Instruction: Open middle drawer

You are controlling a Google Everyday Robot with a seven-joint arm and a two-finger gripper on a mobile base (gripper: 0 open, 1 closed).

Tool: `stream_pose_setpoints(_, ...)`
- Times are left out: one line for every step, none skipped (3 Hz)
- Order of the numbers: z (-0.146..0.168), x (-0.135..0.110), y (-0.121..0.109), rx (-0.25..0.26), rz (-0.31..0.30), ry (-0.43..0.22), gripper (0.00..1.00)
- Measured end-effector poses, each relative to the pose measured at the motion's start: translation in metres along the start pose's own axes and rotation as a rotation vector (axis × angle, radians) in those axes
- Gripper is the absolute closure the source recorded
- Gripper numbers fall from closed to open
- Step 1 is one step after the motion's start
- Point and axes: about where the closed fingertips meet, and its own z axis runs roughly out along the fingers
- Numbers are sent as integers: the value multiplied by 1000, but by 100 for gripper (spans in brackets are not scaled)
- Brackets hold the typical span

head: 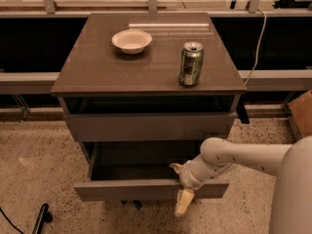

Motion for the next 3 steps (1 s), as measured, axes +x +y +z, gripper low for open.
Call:
stream_pose_setpoints(13,-2,11,-34,-14,38,16)
stream_pose_setpoints(10,-5,25,-49,-28,56,25)
stream_pose_setpoints(-2,-7,35,-53,-40,45,24)
